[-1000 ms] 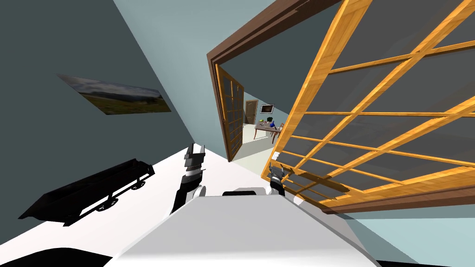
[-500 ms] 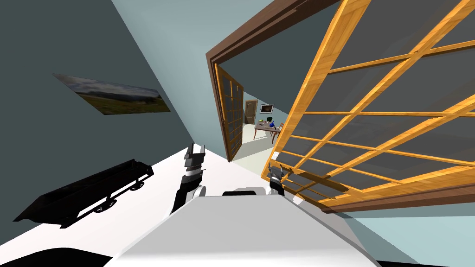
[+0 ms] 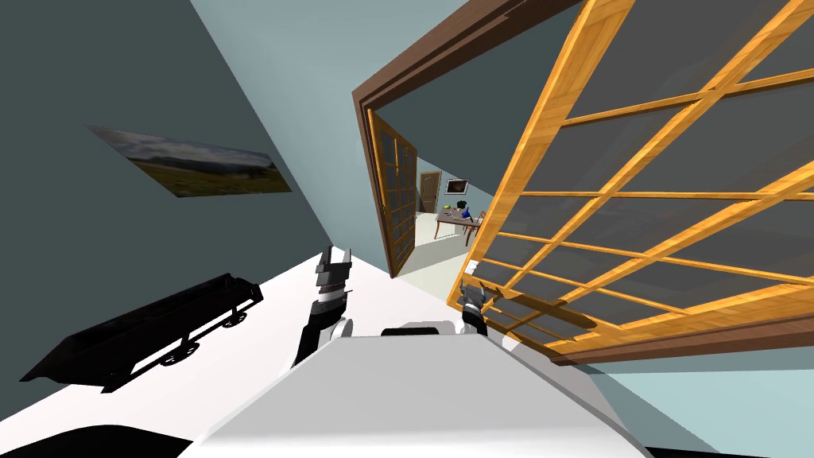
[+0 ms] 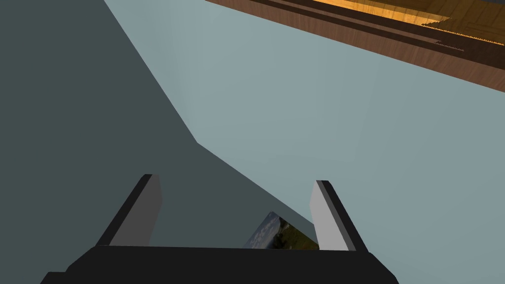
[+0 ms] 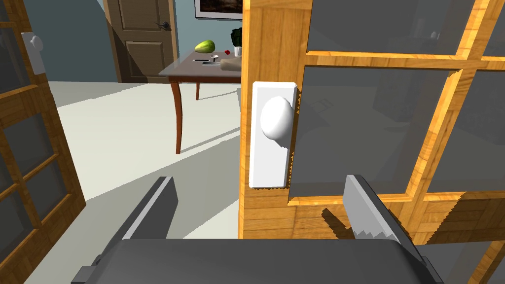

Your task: Push the door open

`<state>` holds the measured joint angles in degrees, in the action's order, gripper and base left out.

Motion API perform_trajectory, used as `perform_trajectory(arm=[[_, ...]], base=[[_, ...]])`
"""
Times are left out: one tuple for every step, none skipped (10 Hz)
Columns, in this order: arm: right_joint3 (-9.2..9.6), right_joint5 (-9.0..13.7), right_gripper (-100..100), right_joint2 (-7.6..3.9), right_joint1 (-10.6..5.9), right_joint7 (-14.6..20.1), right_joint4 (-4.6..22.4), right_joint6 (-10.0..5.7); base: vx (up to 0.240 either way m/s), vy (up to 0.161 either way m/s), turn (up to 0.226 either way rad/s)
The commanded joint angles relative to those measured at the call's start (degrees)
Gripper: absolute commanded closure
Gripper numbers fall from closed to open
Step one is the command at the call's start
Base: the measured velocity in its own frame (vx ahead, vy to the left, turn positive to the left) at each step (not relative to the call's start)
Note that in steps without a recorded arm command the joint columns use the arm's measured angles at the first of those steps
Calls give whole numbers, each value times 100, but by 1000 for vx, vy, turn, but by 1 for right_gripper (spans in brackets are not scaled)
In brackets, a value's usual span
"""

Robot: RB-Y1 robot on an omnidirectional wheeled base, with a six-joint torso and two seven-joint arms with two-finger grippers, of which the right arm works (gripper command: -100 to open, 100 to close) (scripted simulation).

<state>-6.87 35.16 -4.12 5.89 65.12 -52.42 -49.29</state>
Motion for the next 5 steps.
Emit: perform_trajectory(arm=[[100, -12, -100, -16, 17, 118, 25, 28], [100, -12, -100, -16, 17, 118, 25, 28], [100, -12, -100, -16, 17, 118, 25, 28], [100, -12, -100, -16, 17, 118, 25, 28], [100, -12, -100, -16, 17, 118, 25, 28]], base=[[0, 0, 0], [9, -10, -31], [14, -15, -47], [0, 0, 0], [0, 0, 0]])
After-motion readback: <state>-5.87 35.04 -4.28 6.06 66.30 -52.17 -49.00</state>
